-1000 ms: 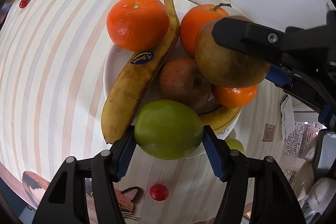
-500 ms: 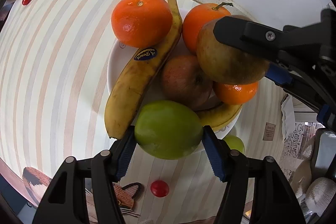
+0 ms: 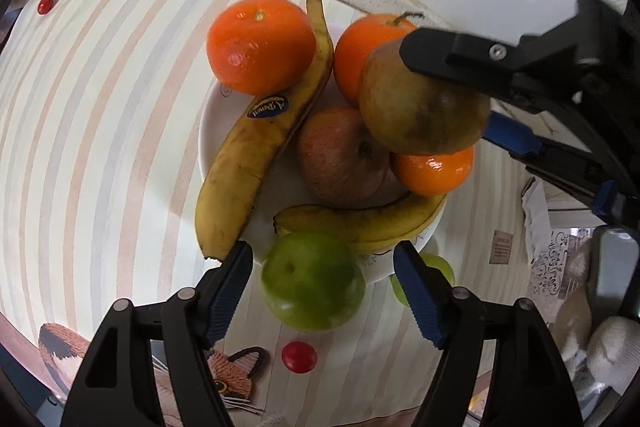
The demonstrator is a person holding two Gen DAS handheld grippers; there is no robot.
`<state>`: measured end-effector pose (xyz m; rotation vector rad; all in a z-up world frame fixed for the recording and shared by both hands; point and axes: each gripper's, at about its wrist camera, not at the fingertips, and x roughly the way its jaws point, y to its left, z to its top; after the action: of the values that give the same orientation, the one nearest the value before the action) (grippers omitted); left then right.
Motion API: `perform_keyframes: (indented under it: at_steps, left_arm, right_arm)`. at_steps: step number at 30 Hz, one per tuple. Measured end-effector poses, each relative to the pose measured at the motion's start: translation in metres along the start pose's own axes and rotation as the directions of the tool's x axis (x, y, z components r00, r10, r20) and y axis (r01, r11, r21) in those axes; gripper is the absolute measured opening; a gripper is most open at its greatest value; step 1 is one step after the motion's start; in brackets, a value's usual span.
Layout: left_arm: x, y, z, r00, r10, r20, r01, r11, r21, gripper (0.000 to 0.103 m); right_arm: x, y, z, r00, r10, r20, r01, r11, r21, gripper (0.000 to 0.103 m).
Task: Organize fruits
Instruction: 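Lower the green apple and pear onto the plate and open both tools, then move both tools back toward the remaining green apple and red tomato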
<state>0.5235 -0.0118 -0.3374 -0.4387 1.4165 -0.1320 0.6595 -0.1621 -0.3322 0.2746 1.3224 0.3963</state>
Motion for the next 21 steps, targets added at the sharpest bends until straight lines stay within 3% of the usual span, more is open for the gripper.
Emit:
perform_keyframes:
  at_steps: [4, 9, 13, 17, 21]
  left_arm:
    - [-0.016, -0.001, -0.004, 0.999, 0.02, 0.041, -0.021, 0.999, 0.031, 0.072]
    - [-0.043, 0.002, -0.012, 0.986, 0.109, 0.128, -0.12, 0.99, 0.077, 0.072]
    - [-0.063, 0.01, -0.019, 0.974, 0.158, 0.161, -0.174, 0.981, 0.09, 0.072]
    - [-0.077, 0.018, -0.026, 0.967, 0.182, 0.177, -0.201, 0.975, 0.098, 0.072]
    - [-0.096, 0.015, -0.036, 0.963, 0.187, 0.195, -0.211, 0.971, 0.113, 0.072]
  right_arm:
    - [-0.007, 0.0, 0.0, 1.0, 0.005, 0.013, -0.005, 1.0, 0.006, 0.071]
    - [-0.029, 0.007, -0.004, 0.998, -0.031, 0.056, 0.032, 0.999, -0.019, 0.08]
    - [-0.055, 0.015, -0.021, 0.987, -0.121, 0.107, 0.128, 0.99, -0.063, 0.095]
    - [-0.076, 0.022, -0.049, 0.959, -0.239, 0.151, 0.254, 0.963, -0.092, 0.098]
    - [-0.095, 0.03, -0.083, 0.939, -0.296, 0.178, 0.316, 0.944, -0.098, 0.098]
